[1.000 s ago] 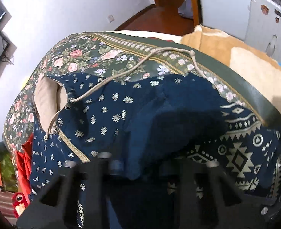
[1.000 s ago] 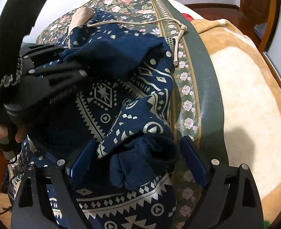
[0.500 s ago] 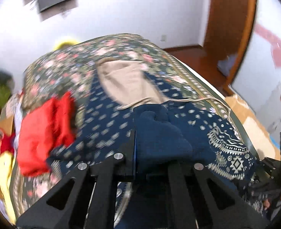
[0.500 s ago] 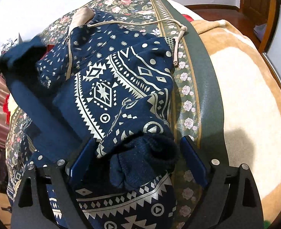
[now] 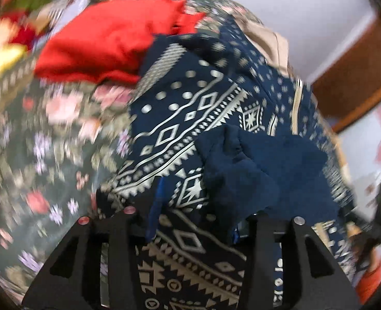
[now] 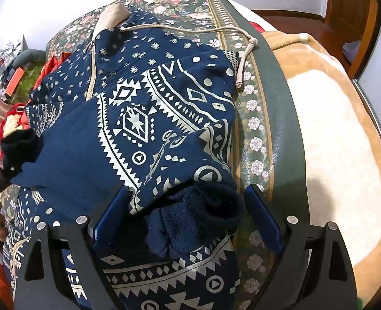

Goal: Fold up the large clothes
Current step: 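Release the sleeve and raise both tools above the jacket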

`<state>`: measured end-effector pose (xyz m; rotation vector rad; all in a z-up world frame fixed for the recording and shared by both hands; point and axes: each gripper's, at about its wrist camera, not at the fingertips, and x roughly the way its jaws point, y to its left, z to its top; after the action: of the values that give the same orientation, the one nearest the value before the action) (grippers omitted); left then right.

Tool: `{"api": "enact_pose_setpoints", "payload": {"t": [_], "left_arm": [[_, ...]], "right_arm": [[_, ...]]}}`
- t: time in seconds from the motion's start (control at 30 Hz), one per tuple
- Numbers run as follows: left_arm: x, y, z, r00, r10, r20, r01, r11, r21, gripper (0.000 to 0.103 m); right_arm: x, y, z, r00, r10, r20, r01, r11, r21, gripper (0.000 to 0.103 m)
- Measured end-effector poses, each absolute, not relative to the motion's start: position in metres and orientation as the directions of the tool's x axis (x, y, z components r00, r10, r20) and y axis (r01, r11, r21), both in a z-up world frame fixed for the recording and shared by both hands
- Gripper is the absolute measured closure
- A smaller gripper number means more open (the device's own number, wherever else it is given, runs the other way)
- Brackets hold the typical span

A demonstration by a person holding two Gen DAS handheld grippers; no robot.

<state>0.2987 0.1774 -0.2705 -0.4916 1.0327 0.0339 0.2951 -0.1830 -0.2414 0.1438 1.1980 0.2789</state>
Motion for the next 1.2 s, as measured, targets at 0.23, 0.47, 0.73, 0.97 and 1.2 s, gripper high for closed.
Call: {"api": "enact_pose_setpoints", "payload": {"t": [0.23,0.47,0.73,0.97,1.2], "left_arm": [[0.276,0.19,-0.278,0.522,-0.125,-0.844,-0.296,0.901,-0.316,0.062],[0.26,0.194,-0.278,0.49,-0.098,-0.866,-0.276,0.925,-0.261,0.051],[0.261,0.177,-0.244,0.494,0.039,-0.868,-0.178,0.982,-0.057,0.041],[0.274,0.172,-0.188,0.586,0.095,-0.805,-0.143,0.99,0.013,0.03],[0.324,0.159,-0.14,0.671,0.081,-0.737,-0.093,0.995,0.025,0.025]], "right_arm": [[0.295,-0.18,-0.242,0.336,0.267,-0.903,-0.136,0.963,0.234,0.013],[0.301,-0.178,-0.239,0.307,0.228,-0.924,-0.113,0.973,0.202,0.009],[0.314,-0.174,-0.21,0.342,0.155,-0.927,-0.111,0.986,0.124,0.009],[0.335,-0.176,-0.162,0.455,0.182,-0.872,-0.12,0.983,0.142,0.009],[0.359,-0.16,-0.125,0.545,0.217,-0.81,-0.176,0.974,0.143,0.009]]}}
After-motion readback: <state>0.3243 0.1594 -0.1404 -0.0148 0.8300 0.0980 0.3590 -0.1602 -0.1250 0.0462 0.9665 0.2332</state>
